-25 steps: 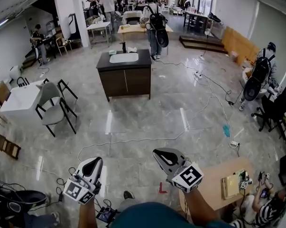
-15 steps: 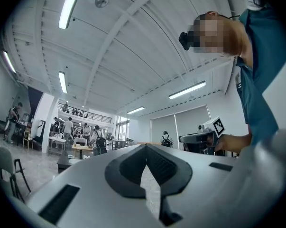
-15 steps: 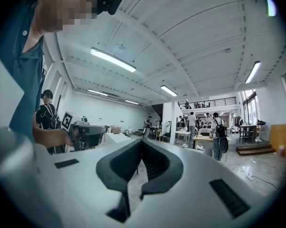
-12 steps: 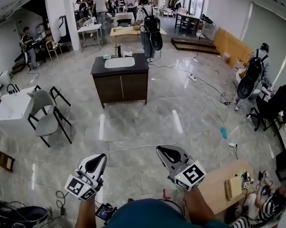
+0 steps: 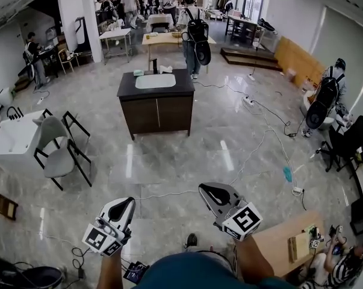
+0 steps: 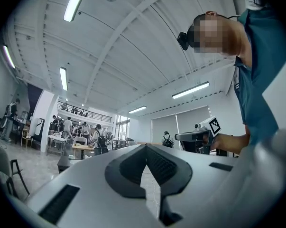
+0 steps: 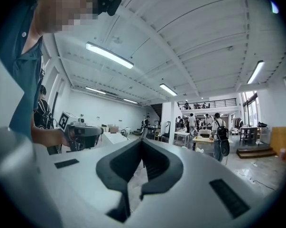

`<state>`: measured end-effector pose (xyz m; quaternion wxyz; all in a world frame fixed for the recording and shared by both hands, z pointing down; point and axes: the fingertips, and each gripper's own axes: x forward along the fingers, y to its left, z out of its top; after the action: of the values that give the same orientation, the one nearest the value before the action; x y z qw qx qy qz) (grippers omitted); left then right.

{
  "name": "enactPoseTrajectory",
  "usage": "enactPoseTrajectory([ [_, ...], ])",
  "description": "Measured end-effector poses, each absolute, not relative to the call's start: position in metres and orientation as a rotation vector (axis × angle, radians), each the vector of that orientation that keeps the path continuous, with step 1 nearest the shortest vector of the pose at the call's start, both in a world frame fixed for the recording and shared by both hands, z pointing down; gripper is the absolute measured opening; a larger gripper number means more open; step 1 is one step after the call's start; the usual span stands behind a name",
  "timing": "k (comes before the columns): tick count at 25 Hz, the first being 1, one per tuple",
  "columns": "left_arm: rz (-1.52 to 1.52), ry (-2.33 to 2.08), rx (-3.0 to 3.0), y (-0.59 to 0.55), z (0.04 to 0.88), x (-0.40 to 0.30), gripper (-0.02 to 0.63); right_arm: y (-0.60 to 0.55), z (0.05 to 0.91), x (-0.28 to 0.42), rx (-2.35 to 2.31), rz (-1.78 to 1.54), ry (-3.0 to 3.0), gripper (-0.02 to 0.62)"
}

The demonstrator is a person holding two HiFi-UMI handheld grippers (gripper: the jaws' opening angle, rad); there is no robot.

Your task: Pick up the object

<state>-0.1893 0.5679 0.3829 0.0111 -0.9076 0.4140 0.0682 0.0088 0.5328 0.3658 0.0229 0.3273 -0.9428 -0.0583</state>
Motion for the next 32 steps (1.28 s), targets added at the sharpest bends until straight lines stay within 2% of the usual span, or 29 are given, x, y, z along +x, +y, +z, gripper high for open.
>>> enactPoseTrajectory([
  [18,0.159,1.441,-2.772,0.378,0.391,-0.15,0.005,0.331,0.377,0.032,0.805,-0.152,-3.01,0.014],
  [32,0.18,1.264,-2.867,0.225,0.388,-0.199,0.005,0.201,0.381,-0.02,0.962,-0.124,-2.953,0.014],
])
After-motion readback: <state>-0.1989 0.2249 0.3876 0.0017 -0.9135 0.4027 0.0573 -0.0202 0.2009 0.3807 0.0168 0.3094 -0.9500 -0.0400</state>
